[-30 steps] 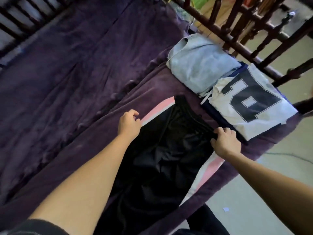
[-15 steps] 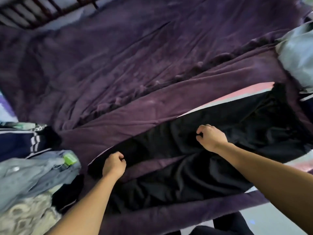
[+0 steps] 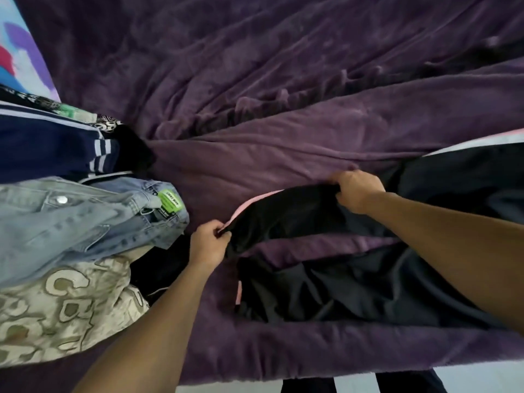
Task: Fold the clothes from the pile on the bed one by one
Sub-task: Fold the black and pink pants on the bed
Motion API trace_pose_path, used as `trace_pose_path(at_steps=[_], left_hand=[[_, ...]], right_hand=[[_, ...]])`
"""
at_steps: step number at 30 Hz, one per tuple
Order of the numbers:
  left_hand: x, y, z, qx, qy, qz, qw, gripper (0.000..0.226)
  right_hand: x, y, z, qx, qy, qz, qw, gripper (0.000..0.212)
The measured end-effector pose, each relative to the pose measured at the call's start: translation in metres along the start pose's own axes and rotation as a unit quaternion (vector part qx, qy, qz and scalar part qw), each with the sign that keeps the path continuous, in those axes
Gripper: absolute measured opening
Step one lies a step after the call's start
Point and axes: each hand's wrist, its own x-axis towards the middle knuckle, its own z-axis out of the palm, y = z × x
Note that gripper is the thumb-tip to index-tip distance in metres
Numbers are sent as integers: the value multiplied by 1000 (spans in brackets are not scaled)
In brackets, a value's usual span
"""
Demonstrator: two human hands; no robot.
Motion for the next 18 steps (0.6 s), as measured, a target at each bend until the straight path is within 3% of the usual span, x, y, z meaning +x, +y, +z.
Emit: trace_pose_path(at_steps=[4,6,8,10,18], left_hand=[[-14,3,-15,-98,75,-23,992,15],[-22,4,-21,-93,48,-25,994,18],[-29,7,-24,-100,20,-26,995,20],[-29,9,-25,-126,14,-30,991,18],[46,44,-58,-140,151,39,978,21]], right_hand=[[-55,-1,23,37,165,-80,982,28],[-86,5,37,24,108,-93,989,30],[-106,11,46,-18,6,-50,999,32],[-107,19,45,-41,-22,-10,999,31],[-3,8,-60,94,221,13,971,17]])
